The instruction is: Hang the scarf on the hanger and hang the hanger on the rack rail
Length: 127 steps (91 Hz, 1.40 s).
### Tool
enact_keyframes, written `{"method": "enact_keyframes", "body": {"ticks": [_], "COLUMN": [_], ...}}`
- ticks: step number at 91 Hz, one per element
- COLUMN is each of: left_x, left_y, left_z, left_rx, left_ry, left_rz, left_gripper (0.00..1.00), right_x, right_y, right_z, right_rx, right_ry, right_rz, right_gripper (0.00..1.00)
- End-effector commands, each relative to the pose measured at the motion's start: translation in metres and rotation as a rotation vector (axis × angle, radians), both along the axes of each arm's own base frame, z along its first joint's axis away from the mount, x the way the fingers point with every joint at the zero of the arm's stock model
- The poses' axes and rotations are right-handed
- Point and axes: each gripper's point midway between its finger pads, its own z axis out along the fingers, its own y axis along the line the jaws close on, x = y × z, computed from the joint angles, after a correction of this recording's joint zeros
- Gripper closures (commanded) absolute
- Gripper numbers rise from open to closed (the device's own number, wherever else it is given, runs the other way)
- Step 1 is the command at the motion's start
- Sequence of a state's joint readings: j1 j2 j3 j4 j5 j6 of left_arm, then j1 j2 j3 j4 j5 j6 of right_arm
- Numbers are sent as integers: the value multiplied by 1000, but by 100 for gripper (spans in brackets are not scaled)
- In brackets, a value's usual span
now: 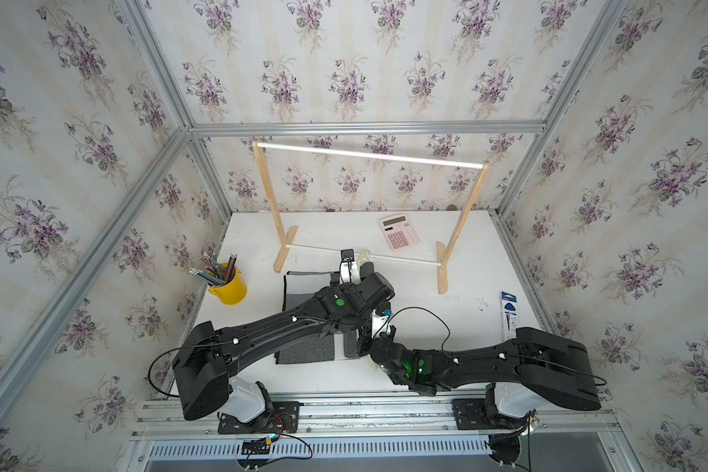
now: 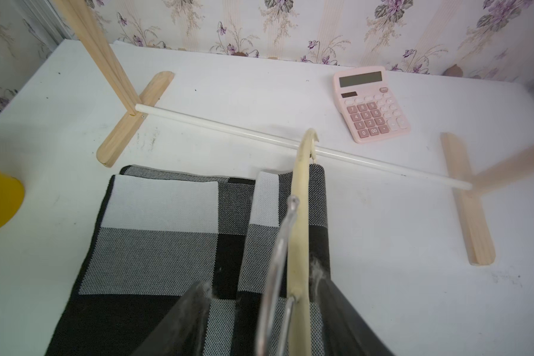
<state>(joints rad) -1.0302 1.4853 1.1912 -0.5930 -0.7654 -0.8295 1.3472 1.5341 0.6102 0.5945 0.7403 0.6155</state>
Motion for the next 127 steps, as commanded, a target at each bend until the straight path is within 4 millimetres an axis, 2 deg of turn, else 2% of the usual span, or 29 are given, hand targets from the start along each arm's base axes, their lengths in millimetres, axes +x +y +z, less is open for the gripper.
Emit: {"method": "enact_keyframes", "body": {"ticks": [1, 8, 21, 36, 45, 55, 66, 73, 79, 92, 100, 114, 121, 127], "left_x": [-2, -4, -11, -23, -27, -29, -31, -30, -29, -24, -23, -25, -28, -30], "left_y": [9, 14, 33, 66, 78, 72, 68, 65, 61, 45, 29, 9, 9, 17], "left_z": [14, 20, 20, -5, -25, -42, -53, -47, -34, 0, 16, 29, 31, 33], "left_rx": [35, 46, 1, -72, -134, -190, -187, -198, -220, -268, -319, -392, -405, -406], "left_ry": [-13, -15, 24, 92, 127, 166, 202, 192, 170, 116, 91, 83, 82, 66], "left_rz": [13, 12, 39, 91, 109, 74, 66, 46, 17, -81, -155, -245, -256, -235], "left_gripper": [27, 22, 22, 26, 37, 54, 55, 46, 37, 27, 25, 24, 25, 25], "right_x": [2, 3, 5, 8, 10, 11, 12, 12, 12, 10, 11, 10, 10, 11], "right_y": [-3, -5, -8, -15, -18, -16, -16, -16, -16, -11, -9, -8, -10, -12], "right_z": [-7, -9, -12, -14, -14, -13, -10, -10, -11, -15, -17, -19, -19, -19], "right_rx": [-31, -35, -42, -44, -38, -37, -36, -35, -35, -31, -33, -36, -38, -37], "right_ry": [8, 13, 23, 30, 36, 34, 31, 31, 34, 45, 49, 53, 52, 51], "right_rz": [-12, -17, -29, -47, -49, -42, -41, -42, -40, -25, -20, -15, -20, -24], "right_gripper": [100, 100, 100, 100, 100, 100, 100, 100, 100, 100, 100, 100, 100, 100]}}
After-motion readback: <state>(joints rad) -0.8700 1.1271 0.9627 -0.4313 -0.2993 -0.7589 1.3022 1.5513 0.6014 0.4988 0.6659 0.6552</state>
